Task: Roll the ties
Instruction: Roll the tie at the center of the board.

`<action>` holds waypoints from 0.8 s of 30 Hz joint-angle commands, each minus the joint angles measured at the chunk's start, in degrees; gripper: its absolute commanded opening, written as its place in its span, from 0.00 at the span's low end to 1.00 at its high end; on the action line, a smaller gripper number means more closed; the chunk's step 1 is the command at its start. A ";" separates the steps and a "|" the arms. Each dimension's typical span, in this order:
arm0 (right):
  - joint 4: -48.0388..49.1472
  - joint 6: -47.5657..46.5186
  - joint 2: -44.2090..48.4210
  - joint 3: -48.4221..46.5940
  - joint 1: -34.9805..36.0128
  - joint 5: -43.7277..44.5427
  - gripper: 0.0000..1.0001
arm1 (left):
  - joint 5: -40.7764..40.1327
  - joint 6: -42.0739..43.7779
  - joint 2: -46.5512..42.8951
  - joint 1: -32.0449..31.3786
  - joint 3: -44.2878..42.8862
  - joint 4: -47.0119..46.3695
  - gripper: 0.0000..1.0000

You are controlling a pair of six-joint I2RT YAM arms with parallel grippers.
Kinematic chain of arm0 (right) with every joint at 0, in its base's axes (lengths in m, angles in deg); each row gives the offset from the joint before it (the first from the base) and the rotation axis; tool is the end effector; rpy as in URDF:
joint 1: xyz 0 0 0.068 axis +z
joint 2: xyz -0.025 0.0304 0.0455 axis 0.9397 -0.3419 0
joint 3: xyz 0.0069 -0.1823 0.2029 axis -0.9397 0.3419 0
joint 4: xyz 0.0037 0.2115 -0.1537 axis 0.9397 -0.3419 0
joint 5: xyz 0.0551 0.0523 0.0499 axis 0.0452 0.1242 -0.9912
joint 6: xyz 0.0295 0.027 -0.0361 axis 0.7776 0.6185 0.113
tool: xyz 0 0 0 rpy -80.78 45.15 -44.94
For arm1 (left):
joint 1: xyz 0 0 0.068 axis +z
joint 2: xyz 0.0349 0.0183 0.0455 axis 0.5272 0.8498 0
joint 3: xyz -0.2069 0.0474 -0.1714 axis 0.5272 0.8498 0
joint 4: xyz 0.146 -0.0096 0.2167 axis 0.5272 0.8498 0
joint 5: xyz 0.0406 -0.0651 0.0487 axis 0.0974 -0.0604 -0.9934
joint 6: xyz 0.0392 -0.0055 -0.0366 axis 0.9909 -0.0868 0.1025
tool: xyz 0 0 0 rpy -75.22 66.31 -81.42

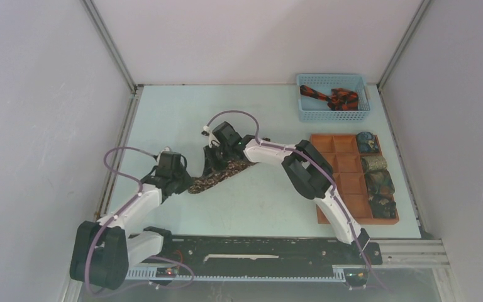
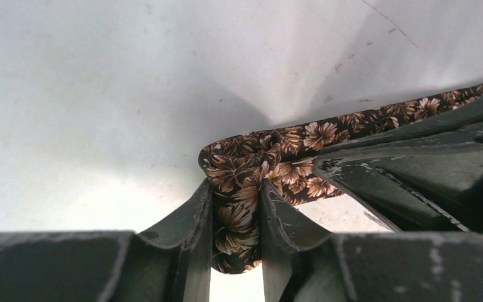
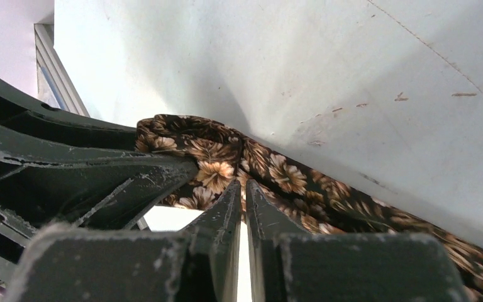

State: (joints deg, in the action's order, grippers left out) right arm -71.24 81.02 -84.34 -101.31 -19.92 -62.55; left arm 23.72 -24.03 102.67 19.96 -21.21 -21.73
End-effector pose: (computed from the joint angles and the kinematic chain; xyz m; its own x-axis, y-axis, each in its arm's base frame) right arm 0.3151 0.4054 0.1371 -0.8694 -0.3219 -0.3748 -0.4936 0.5325 0.6876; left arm 0.1922 -0.0384 0.1639 -0.6845 -0.5659 -0.4596 -0.4187 0.8213 -0.3876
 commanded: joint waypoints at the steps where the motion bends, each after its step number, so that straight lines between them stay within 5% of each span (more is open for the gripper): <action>1: 1.07 0.66 5.39 0.72 -0.46 0.71 0.09 | -7.22 3.87 -0.97 -1.30 -4.75 9.03 0.19; 24: 4.78 1.44 22.97 18.51 -13.83 0.82 0.08 | -24.24 5.34 20.40 -14.83 -20.99 29.96 0.18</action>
State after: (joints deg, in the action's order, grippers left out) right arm -68.68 82.38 -65.85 -84.57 -32.44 -61.41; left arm 3.87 -18.91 118.99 7.19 -39.05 2.80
